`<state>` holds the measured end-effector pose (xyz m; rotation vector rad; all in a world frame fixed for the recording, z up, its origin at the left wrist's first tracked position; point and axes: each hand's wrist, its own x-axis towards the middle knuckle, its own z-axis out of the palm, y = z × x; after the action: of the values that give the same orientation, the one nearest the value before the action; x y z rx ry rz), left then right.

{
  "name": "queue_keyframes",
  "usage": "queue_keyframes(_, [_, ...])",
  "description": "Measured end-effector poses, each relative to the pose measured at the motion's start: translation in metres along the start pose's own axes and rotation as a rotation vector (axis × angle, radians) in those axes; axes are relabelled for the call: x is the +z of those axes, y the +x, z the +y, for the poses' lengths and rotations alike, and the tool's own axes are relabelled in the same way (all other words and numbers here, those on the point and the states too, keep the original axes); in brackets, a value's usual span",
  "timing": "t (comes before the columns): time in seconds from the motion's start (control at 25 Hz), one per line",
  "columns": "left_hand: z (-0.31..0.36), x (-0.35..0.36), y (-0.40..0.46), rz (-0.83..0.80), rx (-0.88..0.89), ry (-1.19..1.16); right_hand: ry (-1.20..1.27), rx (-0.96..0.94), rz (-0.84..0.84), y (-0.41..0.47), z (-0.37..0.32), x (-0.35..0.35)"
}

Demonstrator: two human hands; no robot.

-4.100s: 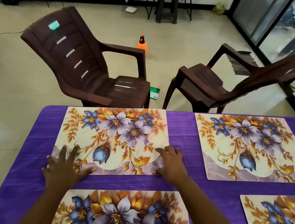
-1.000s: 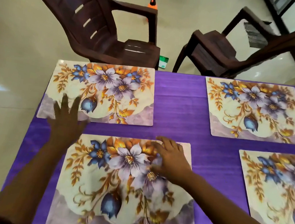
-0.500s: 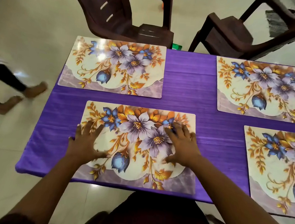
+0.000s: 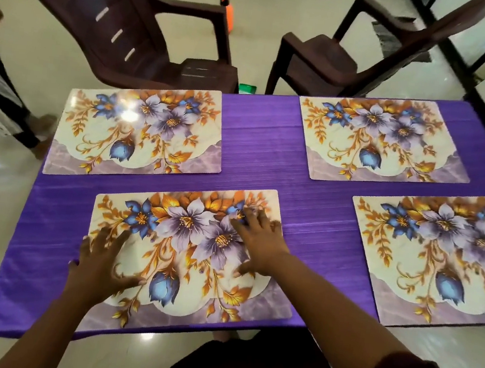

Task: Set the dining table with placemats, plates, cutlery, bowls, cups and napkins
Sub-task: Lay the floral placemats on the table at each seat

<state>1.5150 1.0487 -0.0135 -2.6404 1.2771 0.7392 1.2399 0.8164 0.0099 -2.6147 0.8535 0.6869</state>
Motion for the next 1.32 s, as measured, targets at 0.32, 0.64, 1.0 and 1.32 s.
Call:
queue_keyframes(0.32, [0.109,-0.011,0.035,0.208,0.16,-0.124,0.529,0.316,0.724,-0.041,0.134,-0.009])
queue_keyframes(0.64, [0.372,-0.021,0.091,0.17,0.573,-0.155,0.454,0.713,0.509,-0.1,0.344,-0.004])
queue_keyframes(1.0, [0.479,-0.003,0.135,0.123,0.271,0.049,0.294,0.533,0.167,-0.067,0.451,-0.022])
queue_keyframes(1.32, [0.473,-0.009,0.134,0.091,0.165,0.143,0.269,0.483,0.221,-0.048,0.443,-0.016])
